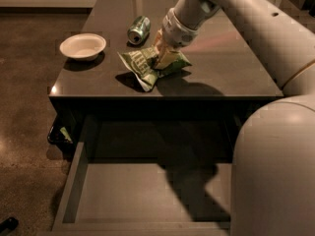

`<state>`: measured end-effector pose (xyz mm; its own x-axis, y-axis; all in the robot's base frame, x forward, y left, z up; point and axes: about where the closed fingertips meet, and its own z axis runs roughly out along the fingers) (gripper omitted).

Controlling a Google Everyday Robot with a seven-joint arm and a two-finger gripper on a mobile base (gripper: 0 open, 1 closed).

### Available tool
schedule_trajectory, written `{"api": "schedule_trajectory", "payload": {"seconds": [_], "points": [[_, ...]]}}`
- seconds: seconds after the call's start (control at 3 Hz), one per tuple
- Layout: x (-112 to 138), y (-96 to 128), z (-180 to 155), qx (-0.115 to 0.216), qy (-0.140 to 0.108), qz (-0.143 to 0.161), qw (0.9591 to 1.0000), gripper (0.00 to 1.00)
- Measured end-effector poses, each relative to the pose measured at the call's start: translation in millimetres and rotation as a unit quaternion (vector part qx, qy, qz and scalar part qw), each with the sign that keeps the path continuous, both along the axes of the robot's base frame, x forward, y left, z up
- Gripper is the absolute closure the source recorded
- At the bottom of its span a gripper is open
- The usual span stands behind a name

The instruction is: Pick green jalapeno chip bag from top drawer and place on counter

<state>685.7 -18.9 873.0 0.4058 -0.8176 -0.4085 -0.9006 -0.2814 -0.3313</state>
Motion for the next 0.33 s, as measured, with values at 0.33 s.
{"api": "schedule_trajectory", "payload": {"seconds": [0.33], "points": [[0.0, 0.0, 0.0, 0.000, 0.000, 0.000, 1.0000, 0.13]]}}
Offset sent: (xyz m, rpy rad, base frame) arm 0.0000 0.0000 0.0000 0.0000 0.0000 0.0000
